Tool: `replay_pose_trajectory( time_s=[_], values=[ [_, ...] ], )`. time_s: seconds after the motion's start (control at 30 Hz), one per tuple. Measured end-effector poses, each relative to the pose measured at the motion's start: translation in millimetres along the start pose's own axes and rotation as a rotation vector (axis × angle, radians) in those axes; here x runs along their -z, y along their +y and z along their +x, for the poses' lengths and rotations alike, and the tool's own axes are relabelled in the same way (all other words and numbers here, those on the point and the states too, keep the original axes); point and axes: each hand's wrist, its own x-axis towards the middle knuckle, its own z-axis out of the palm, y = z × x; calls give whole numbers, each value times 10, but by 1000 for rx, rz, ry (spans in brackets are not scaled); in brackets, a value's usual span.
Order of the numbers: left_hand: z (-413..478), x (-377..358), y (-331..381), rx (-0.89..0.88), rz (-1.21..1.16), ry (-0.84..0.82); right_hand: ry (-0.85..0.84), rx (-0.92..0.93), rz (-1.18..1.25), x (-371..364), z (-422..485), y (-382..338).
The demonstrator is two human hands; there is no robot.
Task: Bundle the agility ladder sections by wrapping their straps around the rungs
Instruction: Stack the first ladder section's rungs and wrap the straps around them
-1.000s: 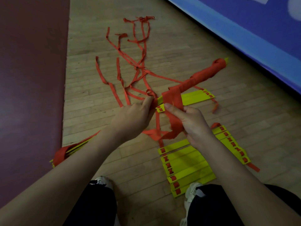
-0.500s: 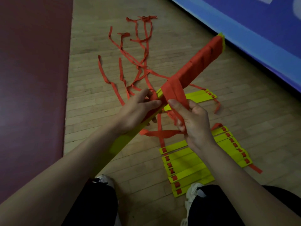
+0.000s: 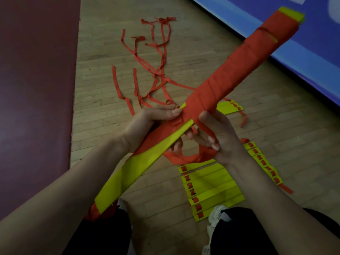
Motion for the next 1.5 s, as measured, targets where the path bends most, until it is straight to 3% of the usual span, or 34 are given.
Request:
replay_pose_trajectory(
  time_s=[0.17, 0.3, 0.4, 0.6, 0.7, 0.87, 1.0, 1.33, 1.4, 1.5],
  values=[
    [11, -13, 4, 110, -7, -79, 22, -22, -10, -15, -32, -48],
    [66, -46, -47, 101, 281, 198, 220, -33, -46, -18, 0, -17],
    [154, -6, -201, -46, 569, 354, 343, -45, -54, -39, 40, 20],
    [148, 24, -393, -416, 1271, 333, 508, -16, -51, 23, 89, -22],
    [132, -13, -409, -460, 1431, 400, 546, -35, -149, 17, 97, -25],
    [136, 48, -375, -343, 1387, 457, 440, -136, -360, 83, 77, -22],
    [102, 165, -324, -279, 1362, 500, 352, -200, -359, 118, 40, -10],
    [80, 52, -210, -189, 1123, 502, 470, -120, -371, -12, 12, 19],
    [73, 20, -180, -169, 993, 504, 485, -88, -350, -21, 4, 19],
    [62, 6, -119, -124, 591, 434, 476, -82, -313, -25, 16, 11]
  ],
)
